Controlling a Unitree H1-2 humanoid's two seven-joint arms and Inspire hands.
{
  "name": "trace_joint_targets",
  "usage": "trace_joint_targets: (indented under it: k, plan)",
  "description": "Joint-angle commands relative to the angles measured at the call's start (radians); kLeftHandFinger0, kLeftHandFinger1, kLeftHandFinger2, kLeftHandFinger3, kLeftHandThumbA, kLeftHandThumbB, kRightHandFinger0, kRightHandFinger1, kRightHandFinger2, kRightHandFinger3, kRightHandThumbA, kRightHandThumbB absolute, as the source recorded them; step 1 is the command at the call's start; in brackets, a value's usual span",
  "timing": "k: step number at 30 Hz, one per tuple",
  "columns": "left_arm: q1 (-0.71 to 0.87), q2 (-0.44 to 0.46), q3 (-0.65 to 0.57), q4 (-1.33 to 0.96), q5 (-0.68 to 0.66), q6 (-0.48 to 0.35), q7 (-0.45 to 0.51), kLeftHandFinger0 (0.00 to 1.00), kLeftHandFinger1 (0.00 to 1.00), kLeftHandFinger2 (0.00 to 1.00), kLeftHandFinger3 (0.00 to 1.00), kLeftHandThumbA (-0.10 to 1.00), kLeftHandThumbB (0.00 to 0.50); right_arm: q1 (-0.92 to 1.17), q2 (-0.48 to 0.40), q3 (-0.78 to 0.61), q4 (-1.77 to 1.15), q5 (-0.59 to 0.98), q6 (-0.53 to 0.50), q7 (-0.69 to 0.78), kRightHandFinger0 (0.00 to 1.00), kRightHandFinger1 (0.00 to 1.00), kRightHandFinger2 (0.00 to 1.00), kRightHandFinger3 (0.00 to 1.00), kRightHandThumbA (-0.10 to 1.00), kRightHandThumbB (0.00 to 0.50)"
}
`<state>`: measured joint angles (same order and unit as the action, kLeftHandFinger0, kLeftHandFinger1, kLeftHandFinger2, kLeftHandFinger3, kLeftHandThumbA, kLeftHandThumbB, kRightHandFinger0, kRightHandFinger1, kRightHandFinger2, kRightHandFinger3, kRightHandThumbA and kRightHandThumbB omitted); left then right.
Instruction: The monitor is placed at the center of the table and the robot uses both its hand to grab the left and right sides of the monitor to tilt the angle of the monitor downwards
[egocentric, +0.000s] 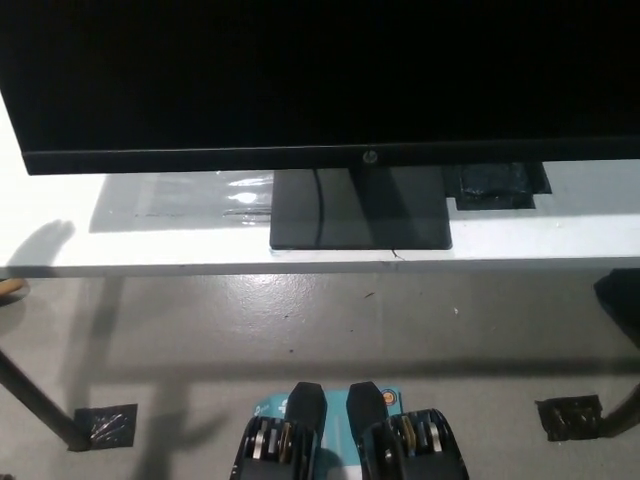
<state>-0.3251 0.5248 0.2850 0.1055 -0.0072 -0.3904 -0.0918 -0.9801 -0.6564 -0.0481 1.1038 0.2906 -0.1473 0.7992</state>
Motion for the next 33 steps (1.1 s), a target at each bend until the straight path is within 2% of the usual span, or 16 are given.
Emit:
trace_joint_targets:
  k: [1,5,11,14,19,22,24,27,28,33]
  plan:
    - [-0.044,0.065,-0.01,-0.004,0.005,0.017,-0.025,1.0,1.0,1.0,1.0,0.96,0.438,-0.093,-0.011,0.021,0.013,-0.048,-0.027,0.008,1.0,1.0,1.0,1.0,0.73,0.5]
    - [-0.082,0.081,-0.037,0.038,0.012,0.022,-0.045,1.0,1.0,1.0,1.0,0.95,0.445,-0.097,-0.011,0.049,0.024,-0.09,-0.057,-0.018,1.0,1.0,1.0,1.0,0.75,0.5]
    - [-0.139,0.107,-0.078,0.089,0.049,0.024,-0.053,1.0,1.0,1.0,1.0,0.94,0.431,-0.113,-0.003,0.055,0.063,-0.1,-0.063,-0.011,1.0,1.0,1.0,1.0,0.69,0.5]
    - [-0.171,0.12,-0.103,0.11,0.043,0.049,-0.079,1.0,1.0,1.0,1.0,0.95,0.467,-0.119,-0.001,0.073,0.076,-0.128,-0.077,-0.017,1.0,1.0,1.0,1.0,0.71,0.5]
    - [-0.189,0.125,-0.118,0.128,0.032,0.058,-0.089,1.0,1.0,1.0,1.0,0.93,0.463,-0.129,0.004,0.088,0.094,-0.154,-0.08,-0.046,1.0,1.0,1.0,1.0,0.72,0.5]
    - [-0.232,0.112,-0.142,0.187,0.038,0.066,-0.094,1.0,1.0,1.0,1.0,0.87,0.493,-0.134,0.012,0.13,0.086,-0.217,-0.112,-0.115,1.0,1.0,1.0,1.0,0.57,0.48]
    - [-0.234,0.112,-0.144,0.191,0.041,0.067,-0.093,1.0,1.0,1.0,1.0,0.88,0.499,-0.136,0.013,0.134,0.088,-0.221,-0.116,-0.12,1.0,1.0,1.0,1.0,0.57,0.483]
    - [-0.272,0.114,-0.182,0.25,0.095,0.065,-0.097,1.0,1.0,1.0,1.0,0.9,0.472,-0.152,0.024,0.166,0.112,-0.266,-0.131,-0.159,1.0,1.0,1.0,1.0,0.55,0.488]
    - [-0.285,0.11,-0.193,0.271,0.104,0.051,-0.094,1.0,1.0,1.0,1.0,0.89,0.459,-0.16,0.026,0.182,0.135,-0.286,-0.147,-0.185,1.0,1.0,1.0,1.0,0.58,0.5]
    - [-0.321,0.112,-0.229,0.317,0.14,0.057,-0.083,1.0,1.0,1.0,1.0,0.89,0.457,-0.165,0.029,0.208,0.134,-0.314,-0.172,-0.211,1.0,1.0,1.0,1.0,0.58,0.5]
